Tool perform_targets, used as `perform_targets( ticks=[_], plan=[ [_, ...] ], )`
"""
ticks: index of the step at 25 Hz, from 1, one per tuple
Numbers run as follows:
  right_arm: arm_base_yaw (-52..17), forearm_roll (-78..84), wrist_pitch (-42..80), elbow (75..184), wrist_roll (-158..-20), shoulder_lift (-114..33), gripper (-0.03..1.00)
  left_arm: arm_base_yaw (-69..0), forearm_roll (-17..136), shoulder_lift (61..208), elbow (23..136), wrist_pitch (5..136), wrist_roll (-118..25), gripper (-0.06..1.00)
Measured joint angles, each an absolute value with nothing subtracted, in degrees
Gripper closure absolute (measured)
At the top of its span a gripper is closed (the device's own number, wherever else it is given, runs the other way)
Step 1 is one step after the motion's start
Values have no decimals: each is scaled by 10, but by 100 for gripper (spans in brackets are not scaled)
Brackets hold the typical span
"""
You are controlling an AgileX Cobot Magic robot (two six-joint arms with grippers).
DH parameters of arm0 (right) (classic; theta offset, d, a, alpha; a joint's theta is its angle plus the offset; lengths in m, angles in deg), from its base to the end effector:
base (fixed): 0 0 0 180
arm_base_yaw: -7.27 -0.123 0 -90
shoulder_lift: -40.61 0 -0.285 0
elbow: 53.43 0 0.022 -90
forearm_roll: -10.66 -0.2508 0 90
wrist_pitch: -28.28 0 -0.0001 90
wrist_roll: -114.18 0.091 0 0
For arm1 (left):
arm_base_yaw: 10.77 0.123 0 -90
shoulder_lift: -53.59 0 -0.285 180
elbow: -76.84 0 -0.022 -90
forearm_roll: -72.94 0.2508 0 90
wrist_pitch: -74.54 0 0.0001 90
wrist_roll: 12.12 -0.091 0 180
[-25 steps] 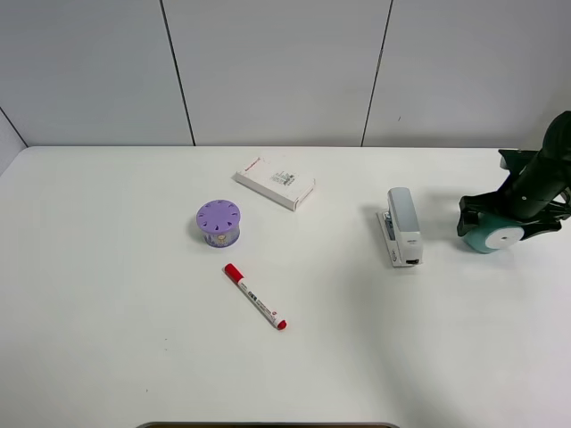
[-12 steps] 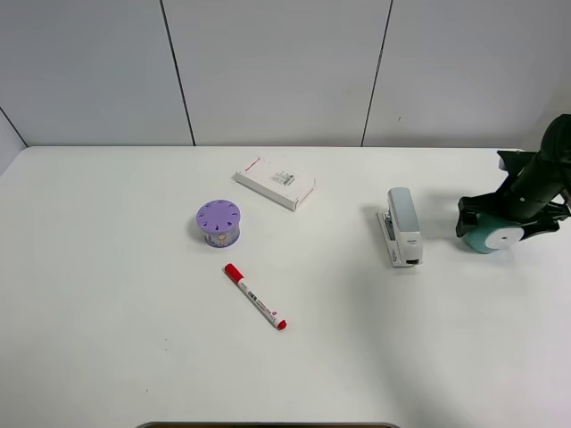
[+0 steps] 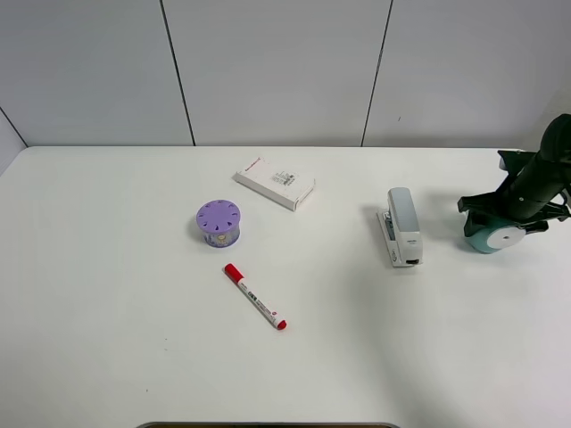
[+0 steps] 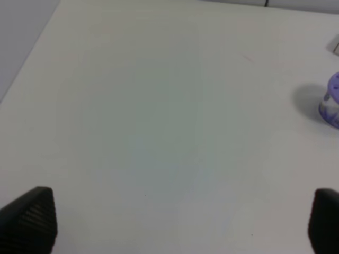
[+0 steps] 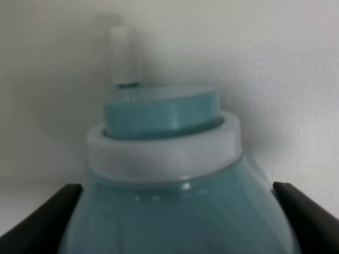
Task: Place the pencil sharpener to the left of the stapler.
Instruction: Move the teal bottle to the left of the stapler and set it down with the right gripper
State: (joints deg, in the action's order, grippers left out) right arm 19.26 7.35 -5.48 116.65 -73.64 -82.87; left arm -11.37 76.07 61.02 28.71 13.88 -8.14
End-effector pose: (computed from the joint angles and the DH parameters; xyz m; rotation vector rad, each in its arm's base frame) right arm 0.3672 -0.0750 0.1157 0.1707 2.9095 -0.0026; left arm -0.0066 0.0044 0.2796 -0.0627 2.0263 0.0147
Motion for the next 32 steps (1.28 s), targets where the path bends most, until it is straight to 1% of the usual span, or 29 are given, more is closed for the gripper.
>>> perform_targets(
  ticks=[32],
  plan=[
    [193,75,-57,1167,-735,-826,29,-114,761,610,287,139,-81,-1]
  ],
)
